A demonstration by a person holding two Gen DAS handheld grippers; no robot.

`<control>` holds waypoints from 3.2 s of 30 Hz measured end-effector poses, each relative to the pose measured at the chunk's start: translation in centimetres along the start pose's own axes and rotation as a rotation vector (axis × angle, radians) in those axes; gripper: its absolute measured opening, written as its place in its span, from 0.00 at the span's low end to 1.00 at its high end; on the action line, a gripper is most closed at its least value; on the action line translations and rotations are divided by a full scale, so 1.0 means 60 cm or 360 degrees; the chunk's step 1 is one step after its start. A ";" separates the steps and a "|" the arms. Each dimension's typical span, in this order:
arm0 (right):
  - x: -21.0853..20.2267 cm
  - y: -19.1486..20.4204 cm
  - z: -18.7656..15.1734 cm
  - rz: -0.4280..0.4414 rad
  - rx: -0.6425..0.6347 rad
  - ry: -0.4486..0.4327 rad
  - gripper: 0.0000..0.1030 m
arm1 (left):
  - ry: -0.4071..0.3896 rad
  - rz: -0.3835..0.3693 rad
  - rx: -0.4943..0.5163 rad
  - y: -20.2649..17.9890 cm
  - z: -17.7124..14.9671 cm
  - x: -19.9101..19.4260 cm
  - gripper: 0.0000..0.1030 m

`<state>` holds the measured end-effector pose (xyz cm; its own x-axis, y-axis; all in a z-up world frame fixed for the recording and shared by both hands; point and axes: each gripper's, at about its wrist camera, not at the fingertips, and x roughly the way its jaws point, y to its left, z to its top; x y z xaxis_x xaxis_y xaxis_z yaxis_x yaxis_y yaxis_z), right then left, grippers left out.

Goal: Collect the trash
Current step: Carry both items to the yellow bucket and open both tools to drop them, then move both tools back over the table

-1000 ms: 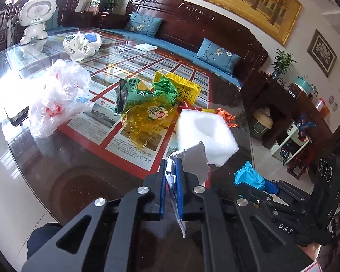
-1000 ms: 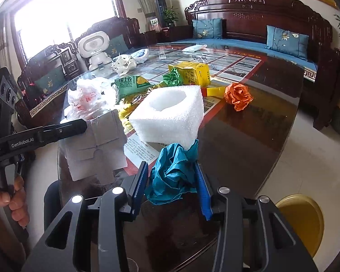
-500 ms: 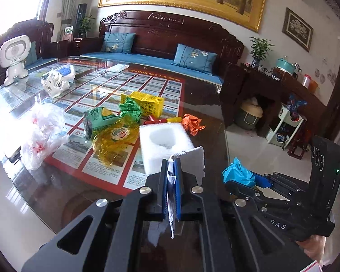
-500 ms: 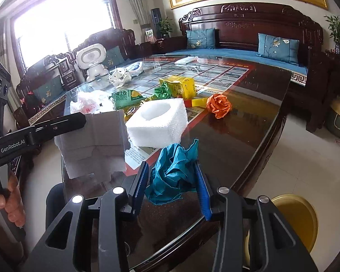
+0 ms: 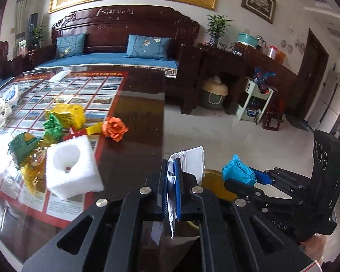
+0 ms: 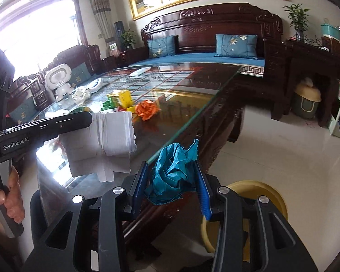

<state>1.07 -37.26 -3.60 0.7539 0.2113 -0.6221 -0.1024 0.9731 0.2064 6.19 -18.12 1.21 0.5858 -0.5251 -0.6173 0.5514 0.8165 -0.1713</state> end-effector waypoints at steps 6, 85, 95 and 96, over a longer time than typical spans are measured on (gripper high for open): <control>-0.018 -0.088 -0.024 -0.0149 0.0099 0.0037 0.39 | 0.0158 -0.0140 0.0104 -0.080 0.011 0.094 0.06; 0.002 -0.223 -0.035 -0.0513 0.0080 0.0247 0.85 | 0.0409 0.0018 0.0345 -0.150 0.015 0.297 0.88; -0.042 -0.103 0.007 -0.0362 -0.0120 -0.0045 0.92 | 0.0029 0.0211 0.0171 -0.052 0.008 0.084 0.95; -0.040 -0.084 0.012 -0.0326 -0.0145 -0.0065 0.92 | 0.0000 0.0251 0.0142 -0.034 0.003 0.063 0.96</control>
<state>0.27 -42.71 -2.59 0.7903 0.0063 -0.6127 -0.0015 1.0000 0.0084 7.38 -21.81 -0.60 0.6695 -0.3921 -0.6309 0.5030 0.8643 -0.0034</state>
